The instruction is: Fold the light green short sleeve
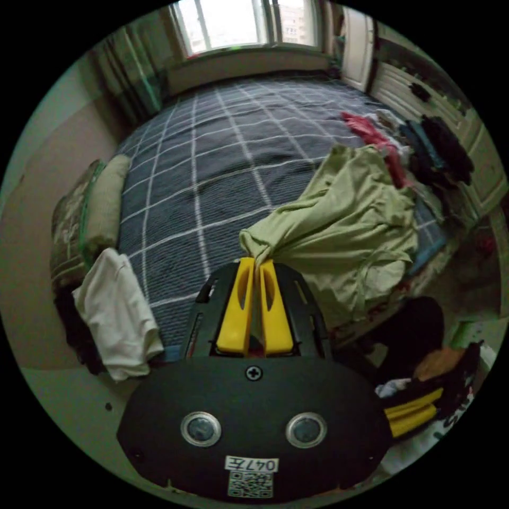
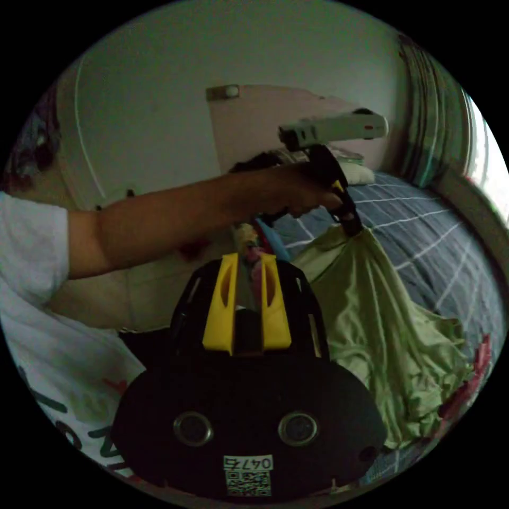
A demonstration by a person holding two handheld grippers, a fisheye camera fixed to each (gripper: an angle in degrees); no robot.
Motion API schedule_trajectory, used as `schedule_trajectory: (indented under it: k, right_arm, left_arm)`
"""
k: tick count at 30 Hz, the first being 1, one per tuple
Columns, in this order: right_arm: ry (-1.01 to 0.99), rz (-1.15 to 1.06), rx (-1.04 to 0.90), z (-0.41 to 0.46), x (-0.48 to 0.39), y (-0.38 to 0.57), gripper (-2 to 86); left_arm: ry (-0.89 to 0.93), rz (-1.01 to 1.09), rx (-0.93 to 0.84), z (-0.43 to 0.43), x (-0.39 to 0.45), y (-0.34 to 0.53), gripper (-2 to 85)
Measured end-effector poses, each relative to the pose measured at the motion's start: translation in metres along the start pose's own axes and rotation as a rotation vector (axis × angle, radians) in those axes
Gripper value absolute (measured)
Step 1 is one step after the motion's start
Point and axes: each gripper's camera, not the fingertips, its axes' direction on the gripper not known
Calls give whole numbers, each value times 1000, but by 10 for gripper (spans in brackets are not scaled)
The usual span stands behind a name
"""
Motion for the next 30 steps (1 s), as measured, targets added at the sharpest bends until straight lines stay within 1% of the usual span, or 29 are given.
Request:
schedule_trajectory:
  k: [1,3,4,7,9,11,13,15,16,17,19,21,25,26,30]
  right_arm:
    - [-6,3,15,-3,-2,2,40]
    - [102,26,57,-24,-9,23,46]
    - [134,38,64,-31,-8,30,46]
    - [280,147,82,-79,6,79,40]
    - [425,253,37,-112,29,127,33]
    - [474,313,-36,-126,49,161,30]
    - [475,355,-92,-132,66,188,32]
    - [475,346,-148,-129,78,207,38]
    - [475,336,-160,-126,80,209,40]
    - [477,313,-182,-121,82,213,44]
    - [489,285,-209,-114,84,217,47]
    - [522,271,-265,-103,89,224,49]
    - [565,292,-322,-97,94,238,46]
    - [567,309,-305,-99,93,242,45]
    - [571,357,-283,-112,89,260,41]
  left_arm:
    - [22,-24,-29,10,-16,6,20]
    - [88,-69,-64,21,-36,18,59]
    - [127,-85,-62,23,-47,28,86]
    - [196,-137,-9,15,-78,58,122]
    - [225,-144,7,5,-93,76,132]
    - [233,-106,14,-8,-99,94,137]
    - [155,-38,-1,-26,-100,116,138]
    - [83,-47,5,-36,-110,132,138]
    - [79,-72,1,-40,-121,142,138]
    - [96,-85,-8,-41,-128,147,137]
    - [266,-98,-10,-48,-146,163,132]
    - [352,-46,23,-56,-144,173,117]
    - [430,1,-15,-49,-130,185,115]
    - [443,-7,-19,-46,-130,187,117]
    - [535,-165,-51,-26,-151,199,135]
